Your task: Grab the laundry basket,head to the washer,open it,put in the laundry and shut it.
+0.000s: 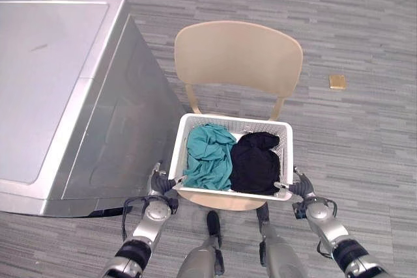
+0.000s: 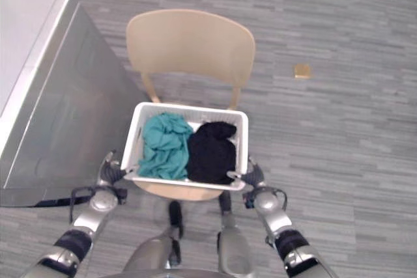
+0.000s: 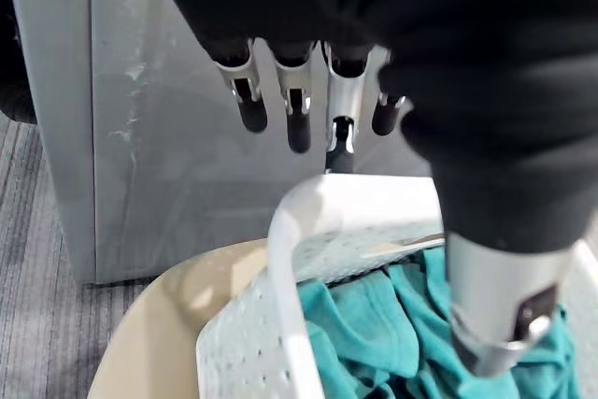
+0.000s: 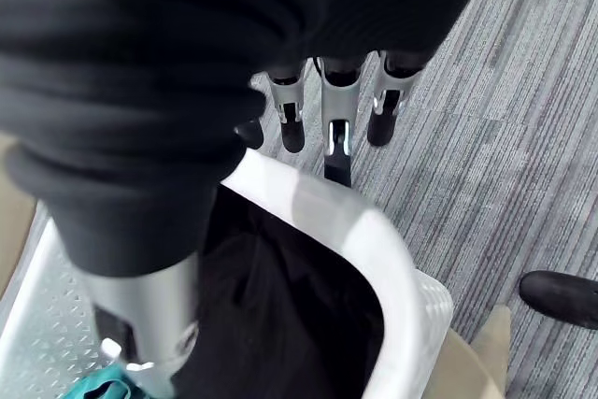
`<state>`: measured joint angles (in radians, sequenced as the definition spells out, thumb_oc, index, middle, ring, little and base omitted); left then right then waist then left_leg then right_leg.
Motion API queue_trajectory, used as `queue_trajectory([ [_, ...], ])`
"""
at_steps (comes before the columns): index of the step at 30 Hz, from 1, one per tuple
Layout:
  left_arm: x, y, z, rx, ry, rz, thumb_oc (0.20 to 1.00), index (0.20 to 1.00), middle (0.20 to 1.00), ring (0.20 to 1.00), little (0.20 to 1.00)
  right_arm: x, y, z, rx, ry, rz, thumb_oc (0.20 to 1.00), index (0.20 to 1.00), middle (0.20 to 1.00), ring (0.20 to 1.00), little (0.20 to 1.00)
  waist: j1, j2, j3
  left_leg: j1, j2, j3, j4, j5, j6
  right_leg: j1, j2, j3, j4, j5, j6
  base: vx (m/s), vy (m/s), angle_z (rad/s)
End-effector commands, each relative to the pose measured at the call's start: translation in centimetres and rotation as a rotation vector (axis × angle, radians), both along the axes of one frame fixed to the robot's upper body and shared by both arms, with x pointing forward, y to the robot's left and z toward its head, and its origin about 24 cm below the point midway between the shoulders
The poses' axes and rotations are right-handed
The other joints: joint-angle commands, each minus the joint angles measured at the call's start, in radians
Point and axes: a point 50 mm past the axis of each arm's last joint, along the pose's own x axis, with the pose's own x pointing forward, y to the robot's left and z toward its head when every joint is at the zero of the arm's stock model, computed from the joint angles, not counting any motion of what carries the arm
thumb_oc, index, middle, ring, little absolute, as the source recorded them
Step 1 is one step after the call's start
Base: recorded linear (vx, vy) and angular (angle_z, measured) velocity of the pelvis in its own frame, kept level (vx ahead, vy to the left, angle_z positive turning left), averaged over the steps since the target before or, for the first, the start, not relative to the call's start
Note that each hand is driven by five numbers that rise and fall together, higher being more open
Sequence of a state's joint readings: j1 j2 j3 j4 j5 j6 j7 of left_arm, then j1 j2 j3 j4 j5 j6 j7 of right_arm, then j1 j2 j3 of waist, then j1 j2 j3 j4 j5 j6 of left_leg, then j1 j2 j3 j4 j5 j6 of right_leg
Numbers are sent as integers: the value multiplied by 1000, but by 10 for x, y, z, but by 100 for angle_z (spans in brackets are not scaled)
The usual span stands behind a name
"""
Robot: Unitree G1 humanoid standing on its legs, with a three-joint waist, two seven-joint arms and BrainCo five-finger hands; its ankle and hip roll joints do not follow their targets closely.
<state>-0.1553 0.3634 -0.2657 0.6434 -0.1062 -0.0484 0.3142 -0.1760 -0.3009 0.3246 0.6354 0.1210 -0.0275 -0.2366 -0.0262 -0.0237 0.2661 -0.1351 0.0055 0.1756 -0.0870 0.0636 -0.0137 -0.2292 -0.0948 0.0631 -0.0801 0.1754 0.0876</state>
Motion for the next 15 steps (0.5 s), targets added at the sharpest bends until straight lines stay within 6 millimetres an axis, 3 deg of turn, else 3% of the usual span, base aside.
queue_trajectory([
  [1, 4, -9, 6, -26, -52, -50, 1000, 1000, 1000, 1000, 1000, 5, -4, 15, 19, -87, 15, 1000, 1000, 1000, 1000, 1000, 6, 31, -55, -63, 4, -20, 7, -17, -34, 14, -20, -15, 111, -207, 45, 58, -49, 4],
  [15, -39, 22, -5, -12, 50, -71, 1000, 1000, 1000, 1000, 1000, -20, -44, 14, -135, -39, 57, 1000, 1000, 1000, 1000, 1000, 9, 21, -95, 43, 17, -43, 0, -29, -40, 152, -13, -58, 92, -240, 44, 36, -40, 6],
])
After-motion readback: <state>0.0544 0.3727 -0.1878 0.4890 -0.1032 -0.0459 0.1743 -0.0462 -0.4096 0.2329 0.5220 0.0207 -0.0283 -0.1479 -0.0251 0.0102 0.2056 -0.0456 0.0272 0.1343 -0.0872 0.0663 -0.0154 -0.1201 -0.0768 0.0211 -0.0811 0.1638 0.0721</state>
